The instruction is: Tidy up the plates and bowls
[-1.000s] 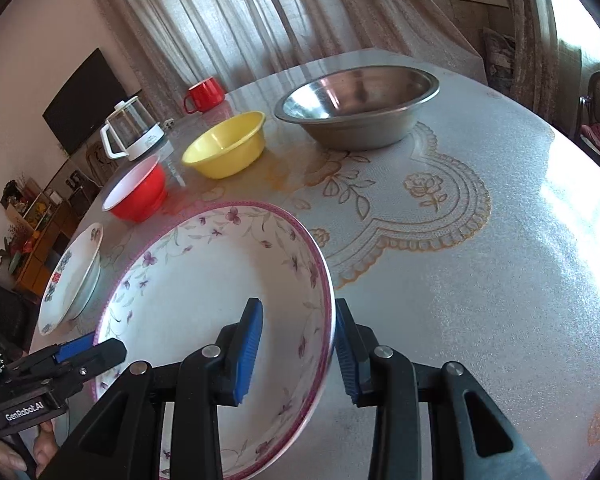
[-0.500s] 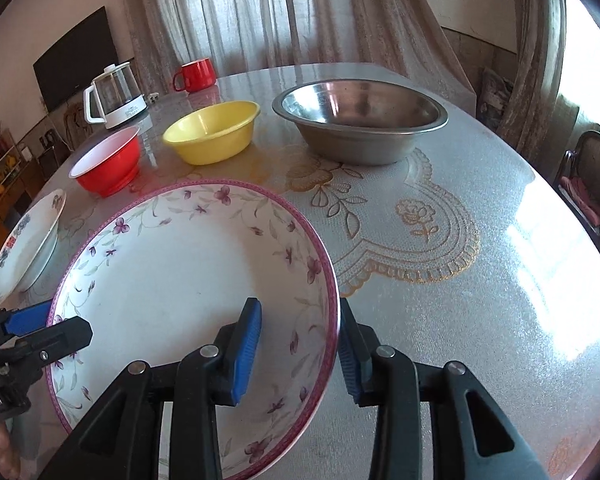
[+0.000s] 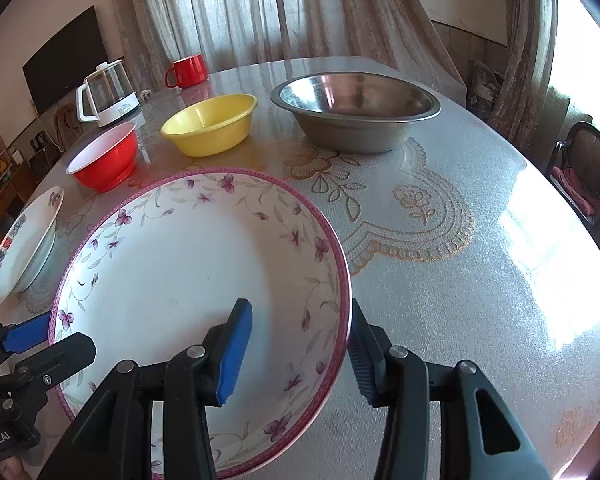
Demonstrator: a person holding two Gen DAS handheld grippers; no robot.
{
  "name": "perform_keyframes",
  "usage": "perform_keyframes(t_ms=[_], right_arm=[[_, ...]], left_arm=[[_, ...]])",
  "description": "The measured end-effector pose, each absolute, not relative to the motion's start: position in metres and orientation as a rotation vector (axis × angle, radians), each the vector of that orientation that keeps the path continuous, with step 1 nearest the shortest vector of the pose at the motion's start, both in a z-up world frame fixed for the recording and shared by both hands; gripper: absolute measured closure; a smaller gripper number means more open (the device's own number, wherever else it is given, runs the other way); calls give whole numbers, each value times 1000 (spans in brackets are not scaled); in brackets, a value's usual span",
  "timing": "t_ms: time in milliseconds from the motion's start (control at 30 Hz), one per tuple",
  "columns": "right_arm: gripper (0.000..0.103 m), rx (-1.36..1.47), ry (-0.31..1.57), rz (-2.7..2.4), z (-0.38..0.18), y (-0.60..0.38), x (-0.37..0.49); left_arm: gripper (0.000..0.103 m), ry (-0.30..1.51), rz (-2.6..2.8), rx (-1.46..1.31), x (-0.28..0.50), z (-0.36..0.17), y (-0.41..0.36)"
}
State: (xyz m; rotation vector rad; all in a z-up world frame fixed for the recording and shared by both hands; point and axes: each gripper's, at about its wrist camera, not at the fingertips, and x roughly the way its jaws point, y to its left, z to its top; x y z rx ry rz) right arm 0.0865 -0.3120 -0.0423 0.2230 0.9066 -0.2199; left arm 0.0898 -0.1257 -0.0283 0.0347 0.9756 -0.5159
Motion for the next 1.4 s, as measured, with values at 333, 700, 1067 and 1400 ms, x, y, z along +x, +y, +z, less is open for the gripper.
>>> perform_keyframes(t_ms=[333,700,1067,1400], right_arm=[[55,226,936,-215,-40,-305,74],[56,195,946,-232,-36,-296,64],[78,188,920,-245,-34,-304,56],[75,153,910,-171,-34,-295,62]], left_arm=[[40,981,-527,47,70,-34,-123],[41,981,-496,27,69,-32,-117],[62,975,-520,1,73,-32,-118],[64,968,-507,-16,78,-32,-109]])
